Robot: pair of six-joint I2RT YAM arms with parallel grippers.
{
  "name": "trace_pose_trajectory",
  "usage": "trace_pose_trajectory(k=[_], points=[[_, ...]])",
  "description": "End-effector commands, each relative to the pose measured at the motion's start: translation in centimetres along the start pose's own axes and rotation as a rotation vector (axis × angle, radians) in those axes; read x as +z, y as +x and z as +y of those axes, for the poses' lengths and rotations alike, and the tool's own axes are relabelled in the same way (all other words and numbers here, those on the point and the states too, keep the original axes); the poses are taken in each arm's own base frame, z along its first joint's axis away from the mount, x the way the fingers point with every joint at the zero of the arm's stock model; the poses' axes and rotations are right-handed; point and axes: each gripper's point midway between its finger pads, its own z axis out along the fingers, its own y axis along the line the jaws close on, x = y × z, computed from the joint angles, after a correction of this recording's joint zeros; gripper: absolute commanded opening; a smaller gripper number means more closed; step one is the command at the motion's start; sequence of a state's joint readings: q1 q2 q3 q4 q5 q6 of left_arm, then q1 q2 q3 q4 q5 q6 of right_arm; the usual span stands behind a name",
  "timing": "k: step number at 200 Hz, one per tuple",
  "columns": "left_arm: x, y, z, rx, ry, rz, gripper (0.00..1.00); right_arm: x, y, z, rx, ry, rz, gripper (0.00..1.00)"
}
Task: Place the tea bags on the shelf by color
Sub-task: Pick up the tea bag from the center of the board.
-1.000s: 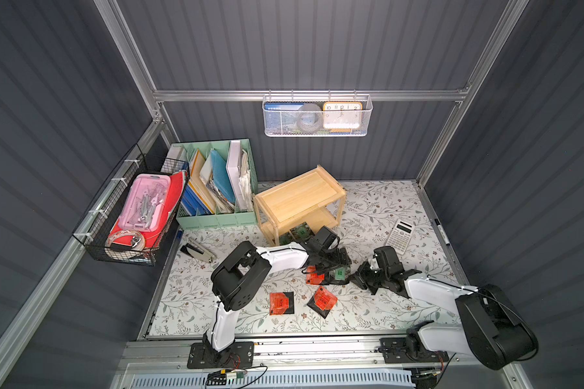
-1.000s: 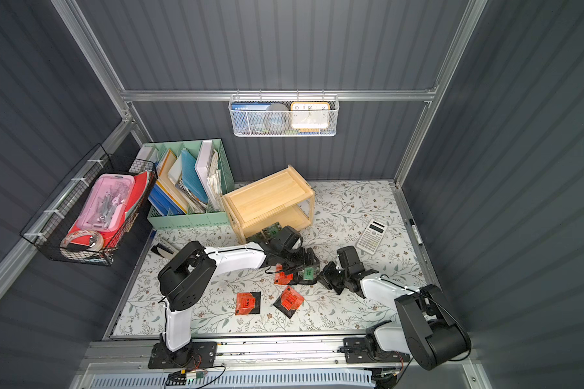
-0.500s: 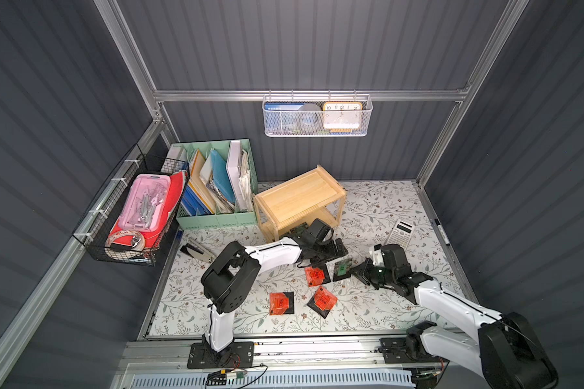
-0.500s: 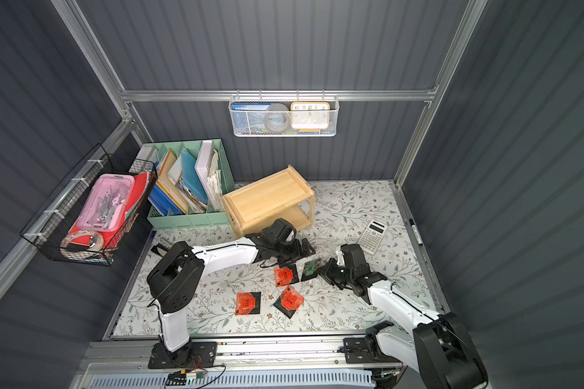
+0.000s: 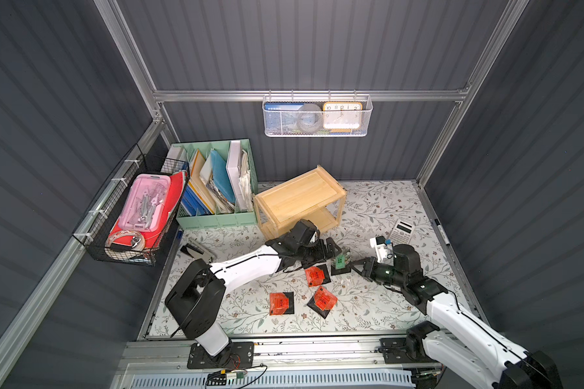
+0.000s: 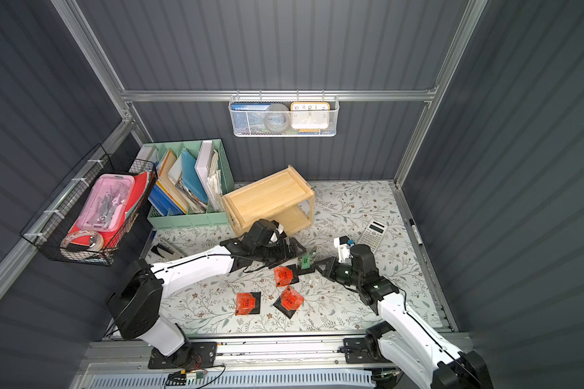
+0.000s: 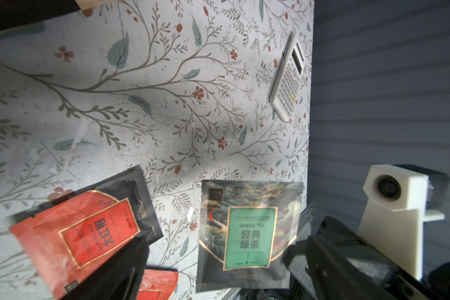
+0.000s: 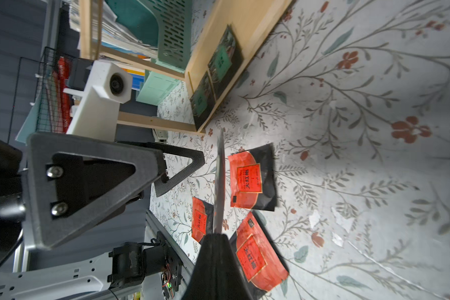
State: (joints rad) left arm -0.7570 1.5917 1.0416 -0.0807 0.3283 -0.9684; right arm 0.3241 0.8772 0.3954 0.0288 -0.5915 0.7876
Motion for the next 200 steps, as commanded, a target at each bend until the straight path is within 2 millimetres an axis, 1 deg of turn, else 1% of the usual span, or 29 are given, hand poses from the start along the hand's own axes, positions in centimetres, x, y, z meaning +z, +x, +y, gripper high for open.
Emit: trace_pose_trajectory(k=[1, 26, 52, 74, 107, 110, 123, 144, 162, 200], points=[[-2.2, -0.2, -1.3, 0.026, 0.079, -0.042, 1.00, -0.3, -0.3, 2.9, -0.061, -0.120, 0.020, 0.00], [-4.0, 0.1, -0.9, 0.001, 0.128, -0.086, 0.99, -0.2, -0.3, 4.4, -0.065, -0.198, 0.045, 0.00], [-5.7, 0.3, -1.1, -0.003, 0.191, -0.131, 0.96, 0.0, -0.3, 5.9, -0.054, -0.284, 0.077, 0.00], [-6.6, 0.4, -1.6, 0.006, 0.231, -0.150, 0.93, 0.1, -0.3, 7.0, -0.037, -0.352, 0.110, 0.00], [-7.1, 0.1, -2.3, 0.008, 0.282, -0.176, 0.86, 0.1, -0.3, 8.2, -0.020, -0.423, 0.150, 0.00], [-7.2, 0.5, -2.5, 0.012, 0.299, -0.156, 0.86, 0.1, -0.3, 8.3, -0.021, -0.428, 0.153, 0.00], [-7.3, 0.5, -2.7, 0.012, 0.310, -0.157, 0.83, 0.1, -0.3, 8.5, -0.014, -0.440, 0.163, 0.00], [-7.2, 0.5, -2.4, 0.002, 0.307, -0.160, 0.80, 0.1, -0.3, 8.8, -0.009, -0.457, 0.168, 0.00], [-7.3, 0.4, -2.4, -0.001, 0.314, -0.167, 0.77, 0.1, -0.3, 8.7, -0.001, -0.455, 0.171, 0.00], [-7.8, 0.3, -2.6, 0.003, 0.322, -0.180, 0.58, 0.5, 0.0, 7.9, 0.025, -0.423, 0.180, 0.00]])
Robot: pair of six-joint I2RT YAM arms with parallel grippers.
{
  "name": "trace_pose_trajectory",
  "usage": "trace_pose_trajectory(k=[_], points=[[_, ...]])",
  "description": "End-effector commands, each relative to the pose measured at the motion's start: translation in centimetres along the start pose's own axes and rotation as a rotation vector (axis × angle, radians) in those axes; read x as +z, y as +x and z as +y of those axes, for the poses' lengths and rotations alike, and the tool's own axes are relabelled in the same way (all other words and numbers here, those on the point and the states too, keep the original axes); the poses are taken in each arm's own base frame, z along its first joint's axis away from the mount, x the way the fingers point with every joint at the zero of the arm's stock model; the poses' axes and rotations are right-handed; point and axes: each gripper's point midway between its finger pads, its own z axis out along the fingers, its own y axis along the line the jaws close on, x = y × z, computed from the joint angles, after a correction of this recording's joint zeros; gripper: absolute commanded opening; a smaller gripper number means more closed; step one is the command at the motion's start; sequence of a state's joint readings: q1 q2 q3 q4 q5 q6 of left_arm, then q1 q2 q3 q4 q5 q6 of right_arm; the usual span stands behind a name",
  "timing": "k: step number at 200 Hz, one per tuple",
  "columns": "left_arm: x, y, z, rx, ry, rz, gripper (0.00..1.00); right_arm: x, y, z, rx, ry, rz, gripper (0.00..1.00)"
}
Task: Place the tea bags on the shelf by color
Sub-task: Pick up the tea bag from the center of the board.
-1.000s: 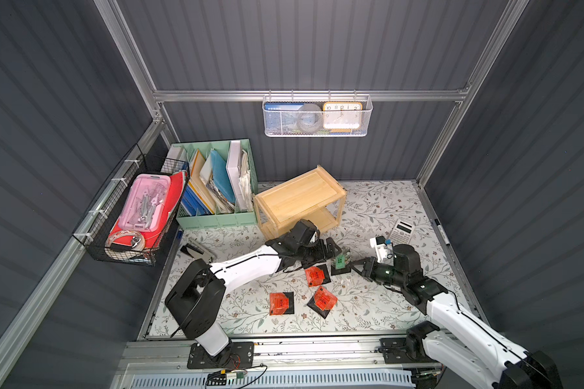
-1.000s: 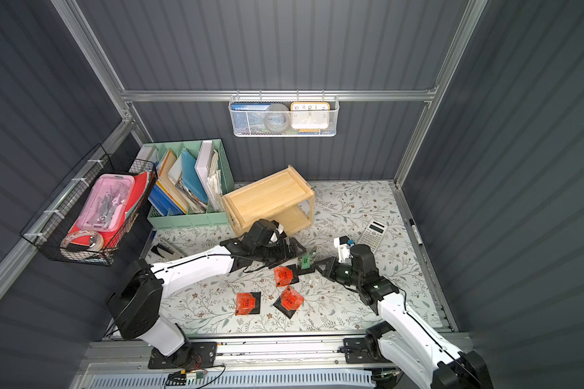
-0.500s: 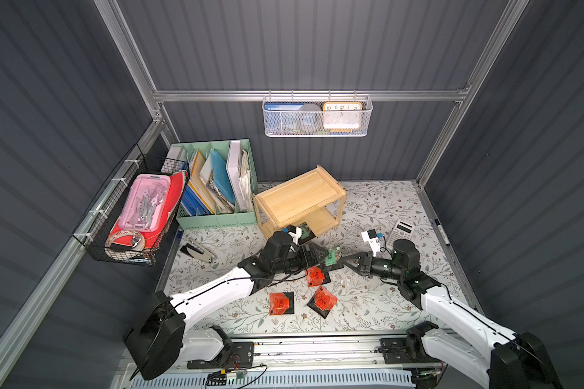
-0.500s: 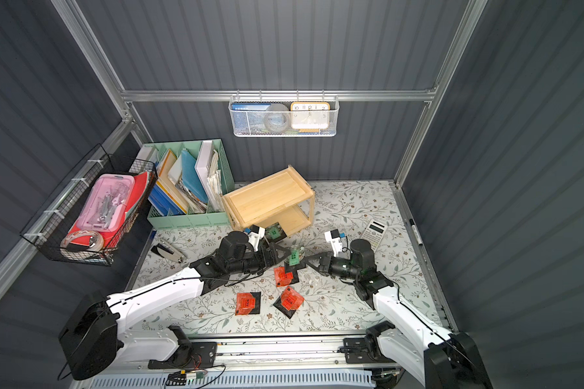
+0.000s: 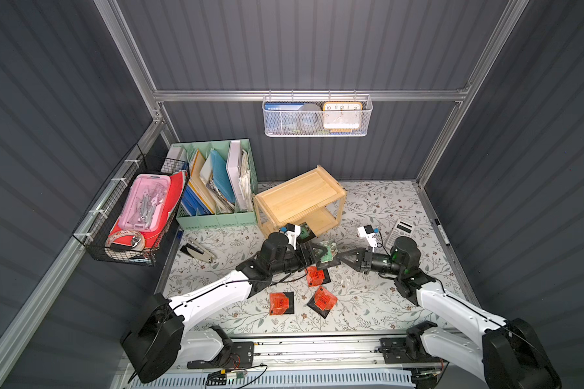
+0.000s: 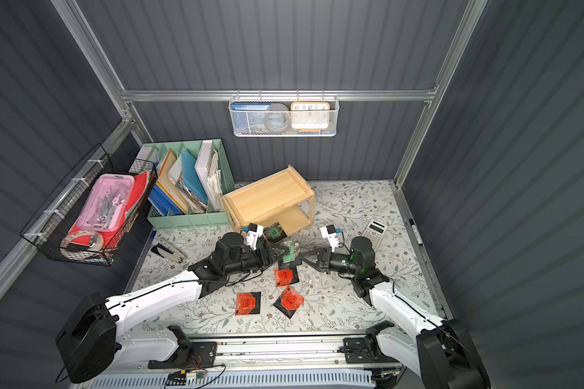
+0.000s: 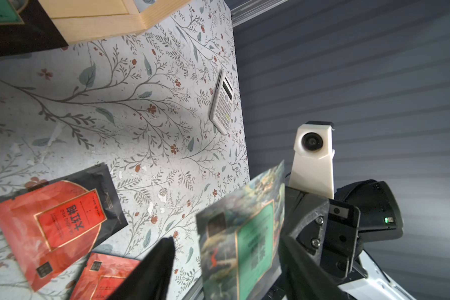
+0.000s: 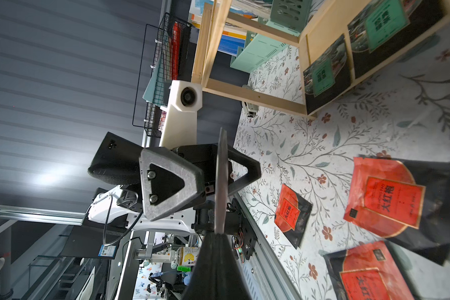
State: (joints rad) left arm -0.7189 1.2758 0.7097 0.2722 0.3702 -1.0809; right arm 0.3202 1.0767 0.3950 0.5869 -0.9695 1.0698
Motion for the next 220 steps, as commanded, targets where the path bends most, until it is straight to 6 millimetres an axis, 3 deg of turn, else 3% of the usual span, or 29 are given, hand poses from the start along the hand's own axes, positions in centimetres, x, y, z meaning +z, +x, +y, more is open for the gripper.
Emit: trace_pose_trajectory(k=[1, 98, 140, 155, 175, 220], points=[[-0.9, -0.2, -1.1, 0.017, 0.043, -0.017, 0.57, 0.0, 0.0, 0.2, 0.002, -0.006, 0.010, 0.00], [-1.3, -0.1, -0.9, 0.013, 0.036, -0.019, 0.27, -0.4, 0.3, -0.8, 0.015, 0.046, -0.011, 0.00], [-1.2, -0.1, -1.0, 0.015, 0.033, -0.017, 0.07, -0.6, 0.1, -1.0, 0.028, 0.067, -0.038, 0.00], [-1.2, -0.4, -0.9, 0.016, 0.025, -0.029, 0.00, -0.8, -0.1, -1.3, 0.046, 0.085, -0.057, 0.15], [-1.0, -1.0, -1.1, 0.018, 0.013, -0.050, 0.00, -1.0, -0.3, -1.7, 0.075, 0.113, -0.087, 0.37], [-0.6, -3.1, -2.1, -0.012, -0.001, -0.113, 0.00, -2.4, -1.4, -1.5, 0.108, 0.164, -0.216, 0.49]])
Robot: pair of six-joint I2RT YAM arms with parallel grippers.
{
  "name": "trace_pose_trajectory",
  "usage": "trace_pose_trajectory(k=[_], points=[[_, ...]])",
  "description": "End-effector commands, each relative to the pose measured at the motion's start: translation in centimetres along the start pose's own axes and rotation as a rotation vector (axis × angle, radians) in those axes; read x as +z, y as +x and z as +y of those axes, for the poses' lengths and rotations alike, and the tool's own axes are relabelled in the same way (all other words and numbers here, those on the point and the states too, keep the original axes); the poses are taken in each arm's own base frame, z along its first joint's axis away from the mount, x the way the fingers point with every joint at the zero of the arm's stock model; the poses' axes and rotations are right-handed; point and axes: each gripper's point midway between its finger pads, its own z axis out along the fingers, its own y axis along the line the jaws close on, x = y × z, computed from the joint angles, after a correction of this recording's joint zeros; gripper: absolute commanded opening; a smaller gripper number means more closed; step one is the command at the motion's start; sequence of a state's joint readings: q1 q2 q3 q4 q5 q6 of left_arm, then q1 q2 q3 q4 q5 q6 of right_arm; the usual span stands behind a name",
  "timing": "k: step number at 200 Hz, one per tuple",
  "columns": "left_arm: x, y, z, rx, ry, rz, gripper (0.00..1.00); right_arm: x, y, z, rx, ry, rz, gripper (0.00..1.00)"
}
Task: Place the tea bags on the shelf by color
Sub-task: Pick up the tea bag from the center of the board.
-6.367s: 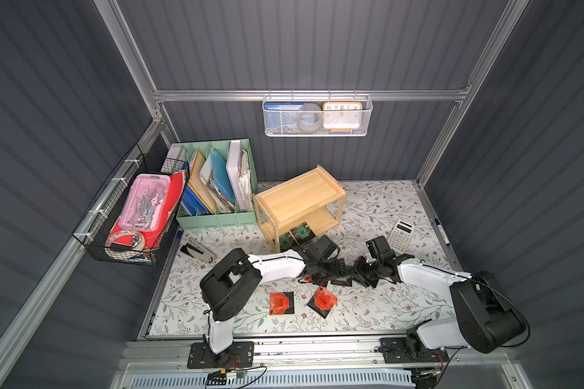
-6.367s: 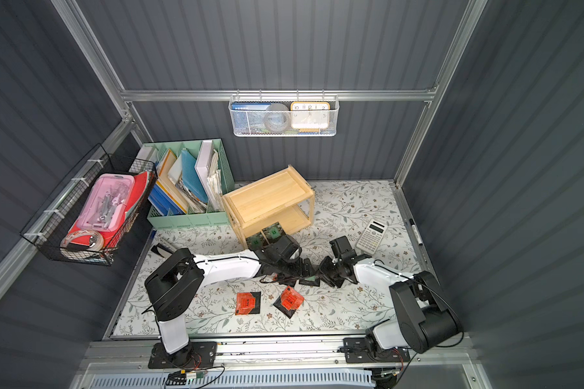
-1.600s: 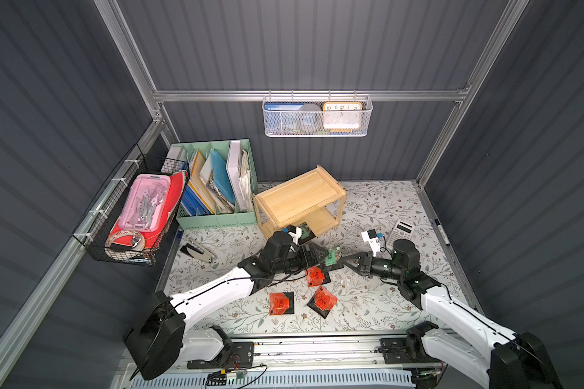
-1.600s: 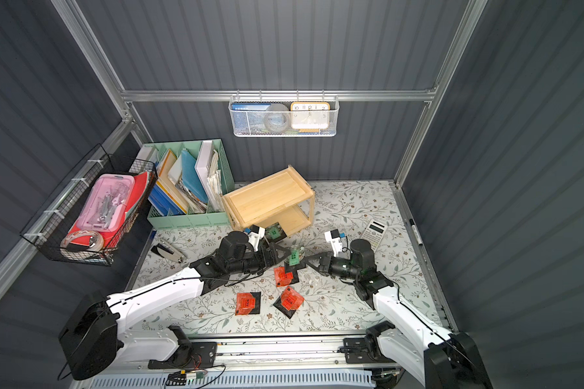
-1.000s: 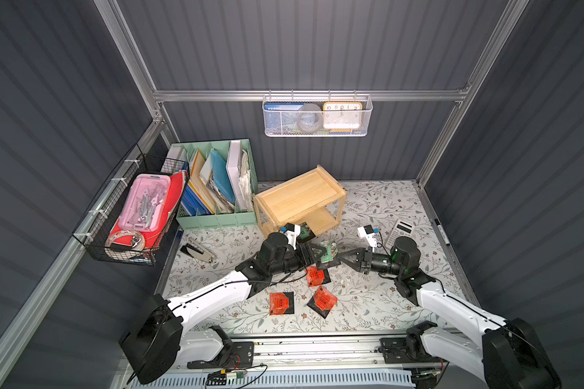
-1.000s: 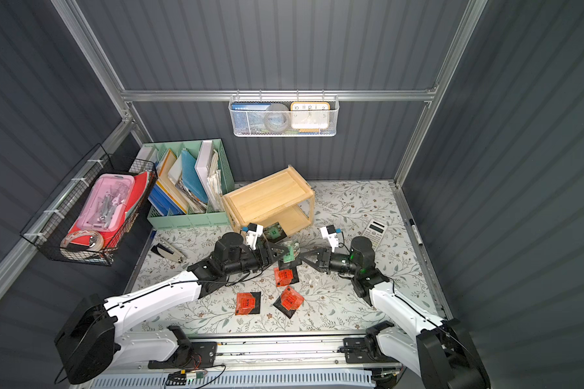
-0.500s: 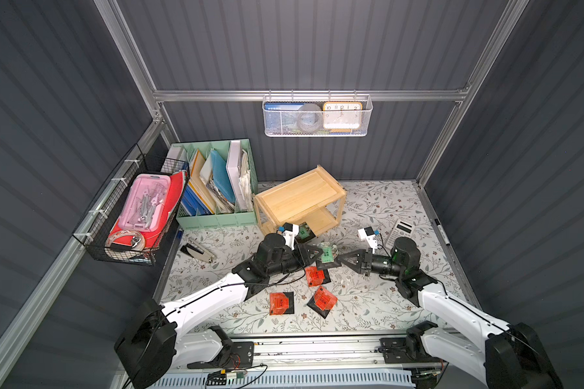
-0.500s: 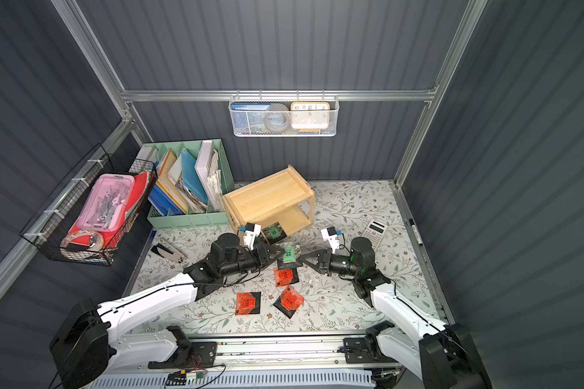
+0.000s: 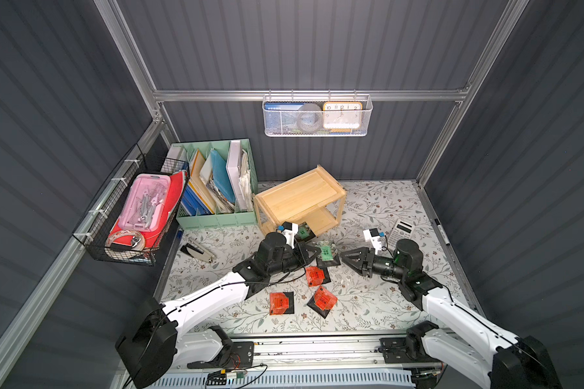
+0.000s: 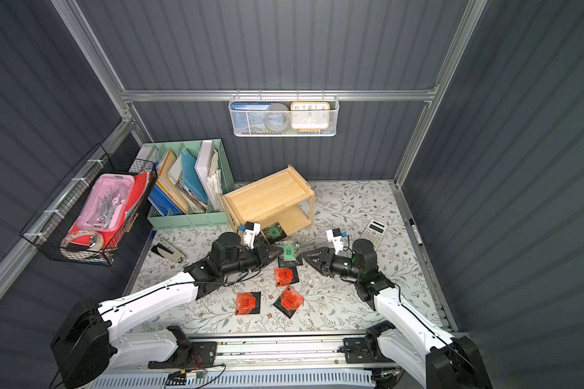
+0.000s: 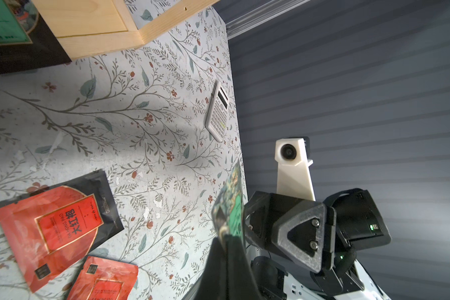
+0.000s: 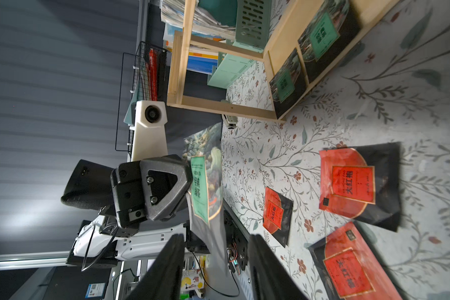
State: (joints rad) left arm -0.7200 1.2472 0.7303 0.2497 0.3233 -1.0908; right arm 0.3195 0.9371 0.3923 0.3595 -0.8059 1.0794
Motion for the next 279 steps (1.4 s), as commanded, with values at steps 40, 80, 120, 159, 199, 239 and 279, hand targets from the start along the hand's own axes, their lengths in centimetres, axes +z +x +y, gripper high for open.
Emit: trace_pose_trajectory(k=[40, 80, 120, 159, 199, 239, 279], points=[[0.6, -4.1, -2.9, -0.047, 0.021, -0.130, 0.00, -2.6, -1.6, 0.7, 0.068, 0.033, -0.206, 0.51], [0.5, -6.0, -3.9, -0.130, 0.048, -0.219, 0.00, -3.4, -1.8, 0.7, 0.127, 0.027, -0.263, 0.51], [0.7, -6.7, -4.3, -0.175, 0.063, -0.256, 0.00, -2.8, -2.5, 2.0, 0.128, -0.018, -0.270, 0.49], [1.6, -6.6, -4.8, -0.181, 0.069, -0.252, 0.00, -1.1, -3.2, 3.9, 0.097, -0.043, -0.248, 0.47], [1.9, -6.4, -5.0, -0.181, 0.071, -0.255, 0.00, 0.4, -4.1, 5.0, 0.079, -0.058, -0.245, 0.46], [2.1, -6.2, -5.1, -0.185, 0.075, -0.257, 0.00, 1.2, -4.8, 5.4, 0.071, -0.055, -0.247, 0.43], [2.2, -6.0, -5.1, -0.185, 0.076, -0.254, 0.00, 1.8, -5.2, 5.6, 0.067, -0.049, -0.242, 0.36]])
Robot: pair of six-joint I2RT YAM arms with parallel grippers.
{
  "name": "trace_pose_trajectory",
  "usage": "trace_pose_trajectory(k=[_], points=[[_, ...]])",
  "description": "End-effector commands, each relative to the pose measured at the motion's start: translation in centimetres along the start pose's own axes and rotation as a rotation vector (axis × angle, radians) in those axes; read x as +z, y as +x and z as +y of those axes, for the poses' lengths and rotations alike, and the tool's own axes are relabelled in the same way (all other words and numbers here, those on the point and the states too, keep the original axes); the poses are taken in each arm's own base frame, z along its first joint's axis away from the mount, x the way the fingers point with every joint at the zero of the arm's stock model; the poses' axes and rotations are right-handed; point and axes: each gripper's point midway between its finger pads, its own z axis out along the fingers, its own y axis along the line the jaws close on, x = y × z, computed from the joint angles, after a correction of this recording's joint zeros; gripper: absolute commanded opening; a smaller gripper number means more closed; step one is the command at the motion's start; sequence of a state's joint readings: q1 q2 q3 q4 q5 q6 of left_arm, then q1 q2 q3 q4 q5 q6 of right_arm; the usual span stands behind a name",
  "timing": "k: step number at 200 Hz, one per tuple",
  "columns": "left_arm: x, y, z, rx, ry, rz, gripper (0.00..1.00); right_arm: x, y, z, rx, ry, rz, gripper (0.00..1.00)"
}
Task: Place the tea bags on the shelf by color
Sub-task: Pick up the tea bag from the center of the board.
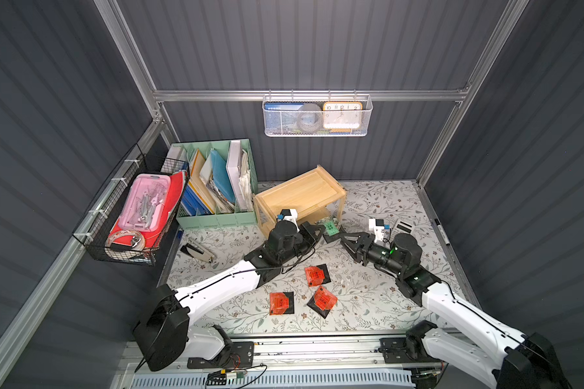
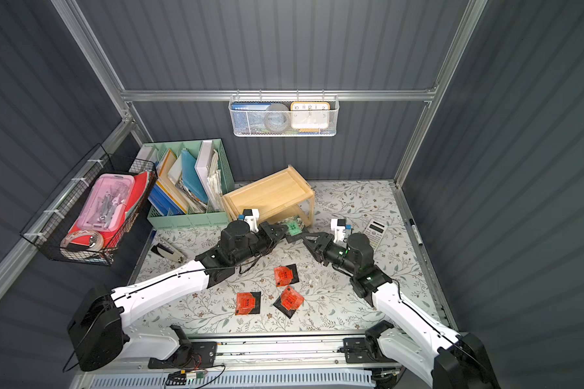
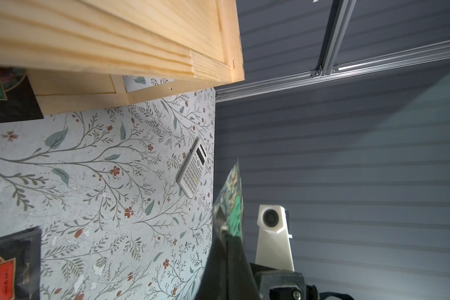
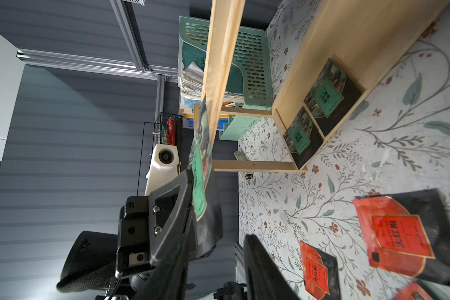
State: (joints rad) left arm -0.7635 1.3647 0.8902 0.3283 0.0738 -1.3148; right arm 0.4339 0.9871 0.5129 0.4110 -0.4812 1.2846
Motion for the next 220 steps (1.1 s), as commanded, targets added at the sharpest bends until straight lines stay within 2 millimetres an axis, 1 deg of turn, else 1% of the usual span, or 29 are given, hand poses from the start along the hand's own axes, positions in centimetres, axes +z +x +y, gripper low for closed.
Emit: trace_pose_trajectory(k=[1, 48, 71, 91, 128, 153, 157, 172, 185, 203, 210, 220], points=[[0.3, -0.2, -1.5, -0.003, 0.043, -0.014, 0.00, 0.3, -0.5, 1.8, -0.040, -0.042, -0.011, 0.35], [0.3, 0.0, -1.6, -0.006, 0.044, -0.013, 0.00, 0.9, -0.6, 1.9, -0.045, -0.045, -0.003, 0.29], [0.3, 0.1, -1.5, -0.008, 0.040, -0.013, 0.00, 0.9, -0.8, 2.1, -0.049, -0.055, -0.007, 0.23], [0.3, 0.2, -1.4, -0.009, 0.040, -0.013, 0.00, 1.0, -0.7, 2.1, -0.050, -0.056, -0.003, 0.17], [0.4, 0.4, -1.2, -0.014, 0.035, -0.004, 0.00, 1.0, -0.7, 2.3, -0.062, -0.066, 0.000, 0.01], [0.5, 0.5, -0.9, -0.022, 0.030, 0.002, 0.00, 0.9, -0.5, 2.6, -0.084, -0.072, 0.008, 0.00], [0.5, 0.6, -0.9, -0.025, 0.027, 0.006, 0.03, 0.9, -0.5, 2.6, -0.085, -0.071, 0.008, 0.00], [0.6, 0.7, -0.8, -0.037, 0.018, 0.013, 0.19, 0.7, -0.4, 2.4, -0.089, -0.066, 0.003, 0.00], [0.5, 0.7, -0.8, -0.038, 0.013, 0.016, 0.41, 0.4, -0.4, 2.2, -0.097, -0.059, -0.005, 0.00], [0.3, 0.7, -0.4, -0.036, -0.009, 0.011, 0.63, -0.1, -0.3, 1.5, -0.106, -0.037, -0.016, 0.00], [0.1, 0.6, -0.1, -0.035, -0.027, 0.008, 0.70, -0.3, -0.2, 1.3, -0.109, -0.027, -0.021, 0.00], [-0.2, 0.6, 0.4, -0.033, -0.060, 0.007, 0.75, -0.5, -0.2, 0.7, -0.112, -0.011, -0.028, 0.00]])
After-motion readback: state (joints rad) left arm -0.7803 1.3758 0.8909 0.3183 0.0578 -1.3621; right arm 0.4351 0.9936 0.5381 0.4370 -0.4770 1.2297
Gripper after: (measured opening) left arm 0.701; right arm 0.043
